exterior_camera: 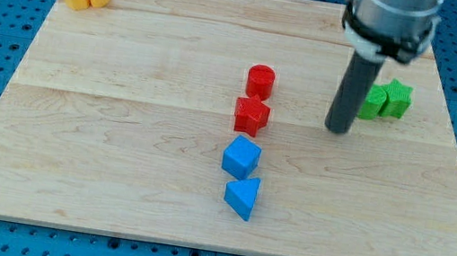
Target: Move the blue triangle to the bottom of the board
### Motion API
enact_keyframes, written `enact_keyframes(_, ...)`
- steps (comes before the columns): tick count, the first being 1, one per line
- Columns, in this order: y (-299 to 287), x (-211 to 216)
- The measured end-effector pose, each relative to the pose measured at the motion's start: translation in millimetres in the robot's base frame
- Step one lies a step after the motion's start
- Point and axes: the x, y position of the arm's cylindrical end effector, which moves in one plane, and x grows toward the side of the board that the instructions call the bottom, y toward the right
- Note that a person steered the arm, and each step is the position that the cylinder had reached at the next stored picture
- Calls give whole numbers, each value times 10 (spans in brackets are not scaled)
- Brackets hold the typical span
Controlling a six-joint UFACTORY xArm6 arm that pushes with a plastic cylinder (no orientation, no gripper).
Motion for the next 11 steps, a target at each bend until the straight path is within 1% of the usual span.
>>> enact_keyframes(1, -221, 650)
enact_keyframes(2, -535, 948)
enact_keyframes(3, -962, 949)
enact_keyframes(5, -1036, 1016)
enact_keyframes(6, -1040, 1125)
enact_keyframes(7, -1542, 1053)
enact_keyframes(8, -1926, 777)
enact_keyframes(9, -1917, 537)
enact_keyframes(11, -2032, -151)
